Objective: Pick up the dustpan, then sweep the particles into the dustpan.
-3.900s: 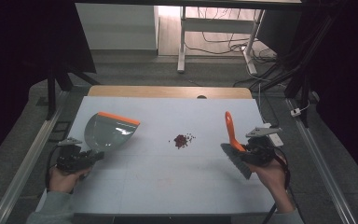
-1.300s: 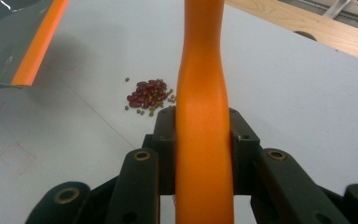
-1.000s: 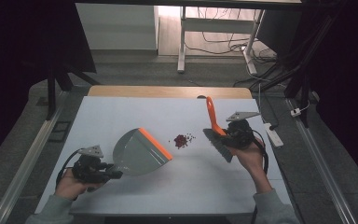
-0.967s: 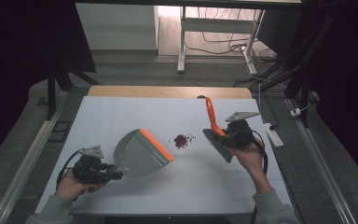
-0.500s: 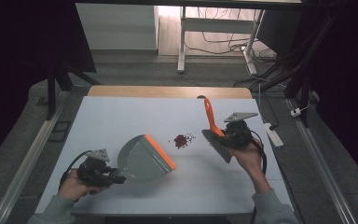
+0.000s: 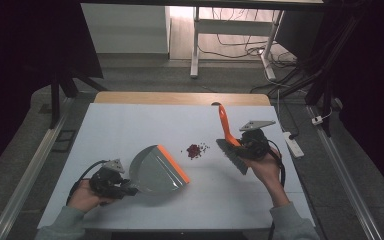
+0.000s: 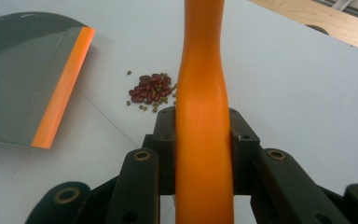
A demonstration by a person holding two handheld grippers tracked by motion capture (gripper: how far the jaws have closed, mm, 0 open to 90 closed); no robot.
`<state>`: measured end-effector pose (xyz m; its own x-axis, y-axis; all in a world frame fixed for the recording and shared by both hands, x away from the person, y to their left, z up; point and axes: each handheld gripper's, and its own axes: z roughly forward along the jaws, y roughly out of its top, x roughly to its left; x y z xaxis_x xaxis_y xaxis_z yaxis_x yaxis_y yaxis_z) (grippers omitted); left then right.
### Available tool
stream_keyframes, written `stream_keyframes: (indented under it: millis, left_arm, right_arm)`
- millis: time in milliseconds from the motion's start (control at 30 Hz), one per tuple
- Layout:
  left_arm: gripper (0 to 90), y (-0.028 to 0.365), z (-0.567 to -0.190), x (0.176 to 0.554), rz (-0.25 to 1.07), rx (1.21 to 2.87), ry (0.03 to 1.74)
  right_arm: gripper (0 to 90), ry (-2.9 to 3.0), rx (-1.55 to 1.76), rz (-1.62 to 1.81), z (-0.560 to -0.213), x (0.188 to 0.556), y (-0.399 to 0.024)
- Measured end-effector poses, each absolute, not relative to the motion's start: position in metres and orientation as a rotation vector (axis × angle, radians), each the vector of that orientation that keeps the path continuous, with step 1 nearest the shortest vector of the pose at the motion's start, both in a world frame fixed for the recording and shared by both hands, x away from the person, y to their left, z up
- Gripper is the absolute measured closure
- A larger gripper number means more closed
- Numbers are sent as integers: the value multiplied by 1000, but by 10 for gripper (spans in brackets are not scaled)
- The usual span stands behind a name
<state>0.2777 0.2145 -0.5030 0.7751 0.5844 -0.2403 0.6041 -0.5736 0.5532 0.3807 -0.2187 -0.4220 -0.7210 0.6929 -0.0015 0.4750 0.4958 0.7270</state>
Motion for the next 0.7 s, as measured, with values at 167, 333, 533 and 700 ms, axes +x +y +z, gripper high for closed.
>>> stream_keyframes:
  millis: [167,333,533,700]
  left_arm:
    - [618,210,-502,284,-33,2360,877]
    - [618,205,-500,295,-41,2380,857]
    - [618,201,-494,308,-57,2391,855]
    - [618,202,-494,318,-70,2405,856]
  right_arm:
    - [704,2439,980,1059,-421,384,-215]
    - [704,2434,1003,1047,-423,392,-211]
    - [704,2427,1055,1045,-428,410,-204]
    - [704,2423,1062,1012,-431,420,-195]
